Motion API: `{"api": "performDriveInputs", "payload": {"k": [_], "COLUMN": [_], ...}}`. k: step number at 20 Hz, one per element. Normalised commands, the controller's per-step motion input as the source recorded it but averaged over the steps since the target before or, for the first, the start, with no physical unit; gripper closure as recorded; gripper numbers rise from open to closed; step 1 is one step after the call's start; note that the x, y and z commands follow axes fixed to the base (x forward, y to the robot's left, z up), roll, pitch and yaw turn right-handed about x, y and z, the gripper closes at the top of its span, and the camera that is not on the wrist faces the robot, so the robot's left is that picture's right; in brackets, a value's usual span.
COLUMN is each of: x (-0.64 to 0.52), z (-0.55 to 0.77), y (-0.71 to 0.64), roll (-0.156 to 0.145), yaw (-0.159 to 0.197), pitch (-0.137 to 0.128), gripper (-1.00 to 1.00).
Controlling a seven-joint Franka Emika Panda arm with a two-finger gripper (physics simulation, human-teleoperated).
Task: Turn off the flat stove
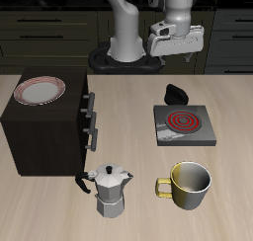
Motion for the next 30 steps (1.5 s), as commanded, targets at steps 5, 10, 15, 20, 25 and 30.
{"api": "performDriveInputs", "payload": {"k": [5,10,15,20,25,30], "x": [-0.02,0.02,0.04,0.02,-0.06,-0.01], "z": [-0.2,-0.07,-0.13,-0.21,-0.17,-0.16], "y": [0.04,0.0,-0.06,-0.02,0.07,0.08], "roll": [0.016,0.006,-0.005,0.0,0.014,0.016], "yaw": [-0.02,0.017,0.011,0.01,-0.006,0.003], "pitch": [0.04,0.006,0.006,0.04,0.032,0.019], "gripper": [-1.0,-1.0,-1.0,-1.0,-1.0,-1.0]}}
